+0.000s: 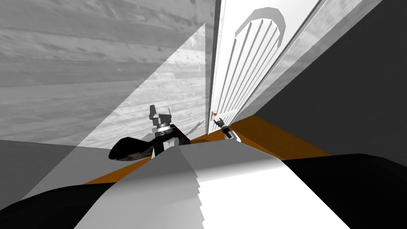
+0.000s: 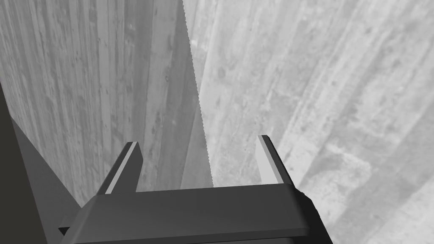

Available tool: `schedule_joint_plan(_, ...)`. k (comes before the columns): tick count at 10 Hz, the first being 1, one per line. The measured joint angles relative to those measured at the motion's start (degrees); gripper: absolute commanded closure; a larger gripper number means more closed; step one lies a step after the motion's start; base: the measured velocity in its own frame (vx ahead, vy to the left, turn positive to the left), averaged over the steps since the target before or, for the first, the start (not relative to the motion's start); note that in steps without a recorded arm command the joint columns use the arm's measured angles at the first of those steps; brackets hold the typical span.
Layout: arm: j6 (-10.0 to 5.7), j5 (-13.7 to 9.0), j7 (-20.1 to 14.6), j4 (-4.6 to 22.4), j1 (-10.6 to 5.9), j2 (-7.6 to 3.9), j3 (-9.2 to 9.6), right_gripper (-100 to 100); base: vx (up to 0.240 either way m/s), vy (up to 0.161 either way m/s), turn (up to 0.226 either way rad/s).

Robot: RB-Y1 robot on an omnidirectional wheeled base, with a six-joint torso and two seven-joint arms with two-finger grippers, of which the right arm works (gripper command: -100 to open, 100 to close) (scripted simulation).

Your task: Pull the door open

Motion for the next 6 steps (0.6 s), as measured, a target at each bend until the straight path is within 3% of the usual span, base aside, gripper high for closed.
schedule_joint_plan(4,-3.65,-2.6,-0.9,5.8,-2.50,-3.74,-4.97,-100,0.174,0.073,0.113)
schedule_joint_plan(5,-3.87,-3.1,-1.6,6.1,-2.77,-4.78,-5.77,-100,0.092,0.022,0.010)
schedule_joint_plan(6,-3.87,-3.1,-1.7,6.1,-2.80,-4.89,-5.86,100,-0.010,-0.007,-0.019)
